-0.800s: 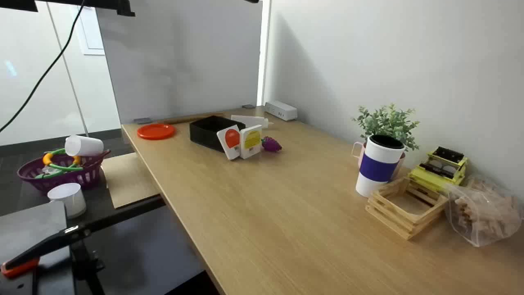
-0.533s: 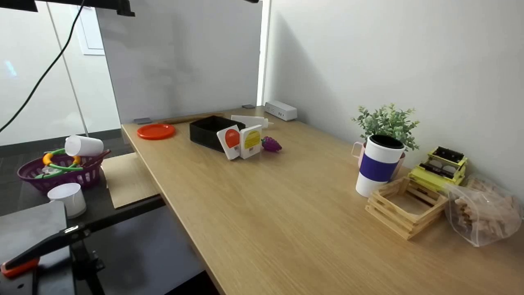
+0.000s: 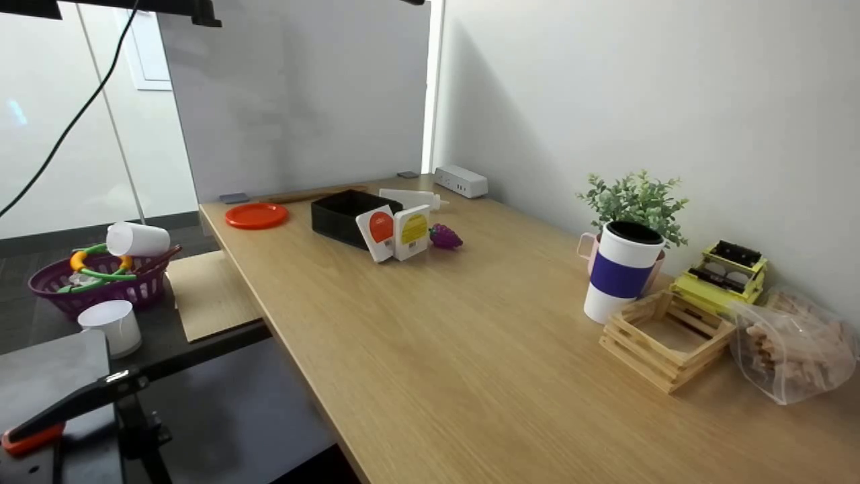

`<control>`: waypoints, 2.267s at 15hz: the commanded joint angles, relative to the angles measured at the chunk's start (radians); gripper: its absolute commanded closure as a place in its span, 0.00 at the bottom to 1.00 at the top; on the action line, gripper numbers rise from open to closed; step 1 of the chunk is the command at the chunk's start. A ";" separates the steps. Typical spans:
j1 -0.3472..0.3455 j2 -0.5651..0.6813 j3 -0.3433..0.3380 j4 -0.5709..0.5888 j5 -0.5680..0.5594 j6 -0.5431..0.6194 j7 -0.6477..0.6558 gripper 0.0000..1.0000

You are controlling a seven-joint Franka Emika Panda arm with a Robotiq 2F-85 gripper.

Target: Put the yellow-white book and the red fruit plush toy in the black box

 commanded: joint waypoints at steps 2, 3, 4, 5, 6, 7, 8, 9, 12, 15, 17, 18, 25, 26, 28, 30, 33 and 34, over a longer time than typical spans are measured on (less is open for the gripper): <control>-0.005 0.001 0.005 0.002 0.002 -0.002 -0.002 0.00; -0.005 0.001 0.005 0.002 0.002 -0.002 -0.002 0.00; -0.005 0.001 0.005 0.002 0.002 -0.002 -0.002 0.00; -0.005 0.001 0.005 0.002 0.002 -0.002 -0.002 0.00; -0.005 0.001 0.005 0.002 0.002 -0.002 -0.002 0.00; -0.007 -0.004 0.006 -0.002 -0.002 0.010 0.004 0.00; -0.010 -0.008 0.006 -0.004 -0.007 0.021 0.011 0.00; -0.017 -0.019 0.009 -0.010 -0.019 0.054 0.036 0.00; -0.020 -0.036 0.007 -0.014 -0.040 0.101 0.041 0.00; 0.000 -0.035 -0.007 -0.005 -0.018 0.066 -0.048 0.00; 0.014 -0.032 -0.018 0.002 0.004 0.036 -0.129 0.00; 0.022 -0.028 -0.025 0.007 0.019 0.015 -0.179 0.00; 0.063 0.009 -0.085 0.055 0.125 -0.200 -0.506 0.00; 0.063 0.014 -0.087 0.063 0.128 -0.233 -0.540 0.00; 0.045 -0.017 -0.066 0.024 0.110 -0.178 -0.479 0.00; 0.045 -0.017 -0.066 0.024 0.110 -0.177 -0.476 0.00; 0.045 -0.017 -0.066 0.024 0.110 -0.177 -0.476 0.00; 0.045 -0.017 -0.066 0.024 0.110 -0.177 -0.476 0.00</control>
